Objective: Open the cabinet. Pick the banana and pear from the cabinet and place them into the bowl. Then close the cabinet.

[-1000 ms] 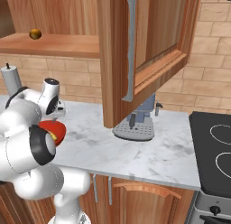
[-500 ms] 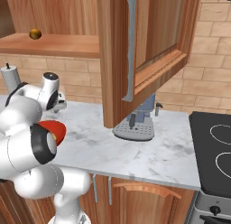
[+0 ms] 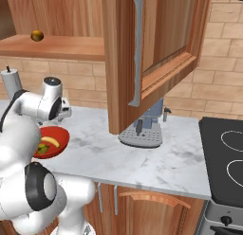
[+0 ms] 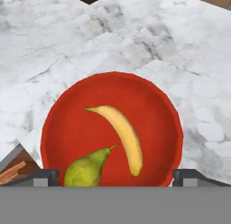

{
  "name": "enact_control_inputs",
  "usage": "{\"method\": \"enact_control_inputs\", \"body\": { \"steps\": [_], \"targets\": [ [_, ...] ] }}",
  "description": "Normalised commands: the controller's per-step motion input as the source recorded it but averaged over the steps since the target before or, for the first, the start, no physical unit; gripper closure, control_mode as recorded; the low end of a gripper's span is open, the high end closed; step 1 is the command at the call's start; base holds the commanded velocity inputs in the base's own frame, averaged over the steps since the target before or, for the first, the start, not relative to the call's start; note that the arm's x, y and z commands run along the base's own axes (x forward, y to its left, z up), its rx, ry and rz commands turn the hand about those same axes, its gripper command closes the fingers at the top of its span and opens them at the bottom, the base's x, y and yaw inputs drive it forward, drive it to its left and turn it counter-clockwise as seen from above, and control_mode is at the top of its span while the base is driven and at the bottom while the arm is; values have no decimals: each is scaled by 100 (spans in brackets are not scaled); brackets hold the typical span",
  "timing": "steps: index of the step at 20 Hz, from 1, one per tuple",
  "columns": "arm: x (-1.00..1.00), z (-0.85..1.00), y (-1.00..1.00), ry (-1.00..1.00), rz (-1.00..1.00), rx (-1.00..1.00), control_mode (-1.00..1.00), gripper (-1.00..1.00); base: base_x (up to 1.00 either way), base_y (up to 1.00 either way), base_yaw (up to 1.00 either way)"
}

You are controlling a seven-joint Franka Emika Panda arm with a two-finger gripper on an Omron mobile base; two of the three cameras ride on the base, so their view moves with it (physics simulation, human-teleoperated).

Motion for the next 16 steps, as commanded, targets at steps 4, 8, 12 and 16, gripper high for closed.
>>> {"method": "enact_control_inputs", "body": {
  "steps": [4, 8, 12, 16],
  "targets": [
    [-49, 28, -35, -18, 0, 0, -100, -100, 0, 0, 0],
    [-54, 52, -25, -18, 0, 0, -100, -100, 0, 0, 0],
    [-54, 57, -25, -12, 0, 0, -100, -100, 0, 0, 0],
    [-49, 52, -19, -9, 0, 0, -100, -100, 0, 0, 0]
  ]
}}
